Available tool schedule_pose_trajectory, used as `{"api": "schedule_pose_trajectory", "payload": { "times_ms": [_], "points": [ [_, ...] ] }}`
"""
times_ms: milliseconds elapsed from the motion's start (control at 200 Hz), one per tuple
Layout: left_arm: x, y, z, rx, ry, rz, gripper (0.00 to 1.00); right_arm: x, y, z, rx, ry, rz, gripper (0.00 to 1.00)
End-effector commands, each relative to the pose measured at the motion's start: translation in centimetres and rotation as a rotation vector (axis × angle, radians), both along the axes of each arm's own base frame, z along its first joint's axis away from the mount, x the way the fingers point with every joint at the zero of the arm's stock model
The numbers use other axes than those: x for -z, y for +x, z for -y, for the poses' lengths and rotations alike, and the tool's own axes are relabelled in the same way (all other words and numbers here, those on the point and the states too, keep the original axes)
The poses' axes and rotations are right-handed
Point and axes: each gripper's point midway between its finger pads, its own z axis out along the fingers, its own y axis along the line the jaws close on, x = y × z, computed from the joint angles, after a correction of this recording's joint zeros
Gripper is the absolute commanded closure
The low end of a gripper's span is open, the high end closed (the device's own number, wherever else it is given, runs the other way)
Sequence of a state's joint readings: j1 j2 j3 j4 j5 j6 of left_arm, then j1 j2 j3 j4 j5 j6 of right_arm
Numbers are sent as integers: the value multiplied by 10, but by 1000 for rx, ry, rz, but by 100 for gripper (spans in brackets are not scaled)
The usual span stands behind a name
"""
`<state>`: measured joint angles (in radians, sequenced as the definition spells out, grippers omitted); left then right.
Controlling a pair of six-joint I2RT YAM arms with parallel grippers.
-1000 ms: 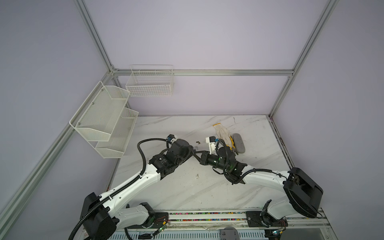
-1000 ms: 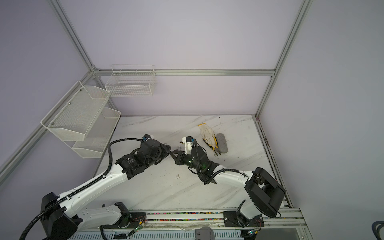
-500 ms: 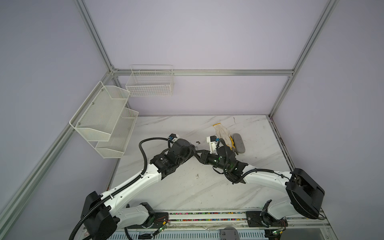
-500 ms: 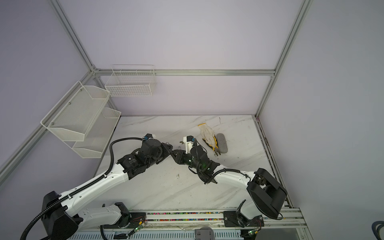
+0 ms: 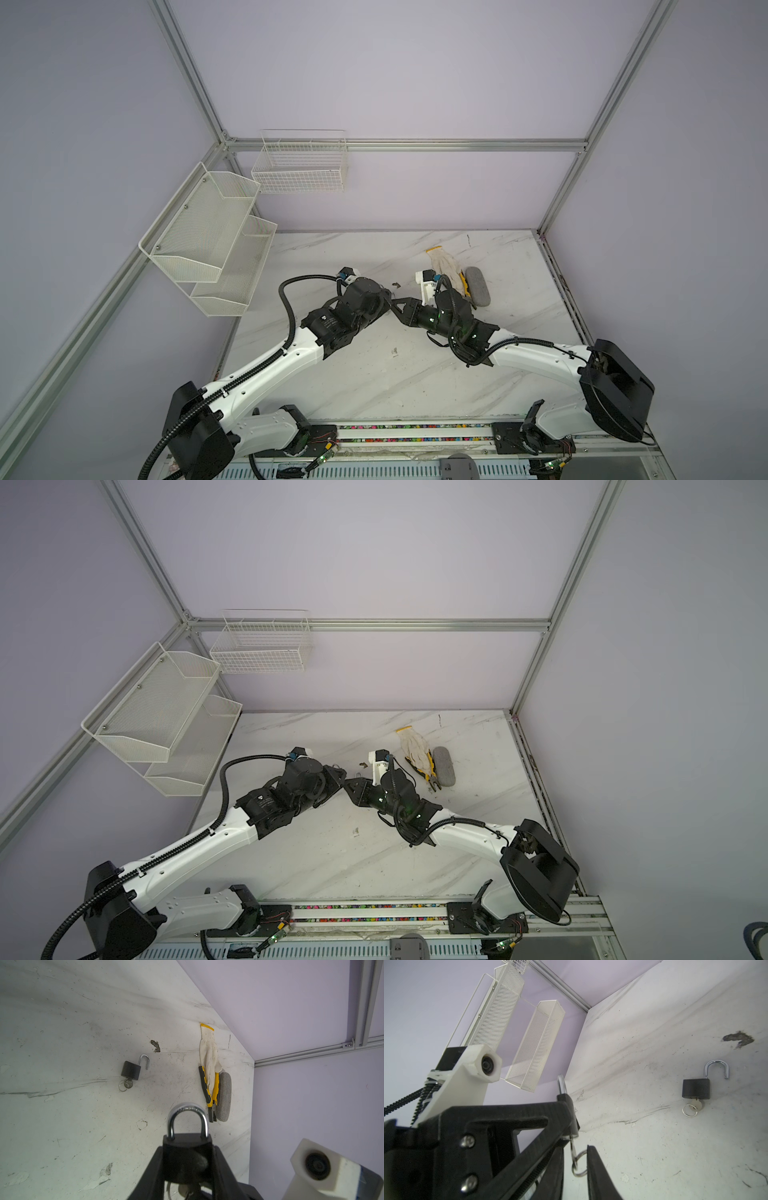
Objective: Unlock with the key
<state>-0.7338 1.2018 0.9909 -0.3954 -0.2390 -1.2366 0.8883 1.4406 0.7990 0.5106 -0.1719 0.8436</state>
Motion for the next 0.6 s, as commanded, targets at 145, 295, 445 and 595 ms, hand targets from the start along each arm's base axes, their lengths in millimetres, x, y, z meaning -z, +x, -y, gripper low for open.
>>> {"api": "schedule_pose_trajectory", "payload": {
  "times_ms": [145, 295, 445, 595],
  "points": [
    [-31, 2, 8, 14, -86, 73, 100, -4, 4, -9, -13, 17, -4, 87],
    [-35, 2, 8, 14, -112, 94, 100, -3, 4, -10, -13, 24, -20, 95],
    [-40, 1, 10, 25, -158, 128, 100, -15, -2, -14, -45, 89, -36, 100],
    [-49, -2, 11, 41, -216, 178, 100, -35, -7, -16, -72, 178, -47, 100]
  ]
}}
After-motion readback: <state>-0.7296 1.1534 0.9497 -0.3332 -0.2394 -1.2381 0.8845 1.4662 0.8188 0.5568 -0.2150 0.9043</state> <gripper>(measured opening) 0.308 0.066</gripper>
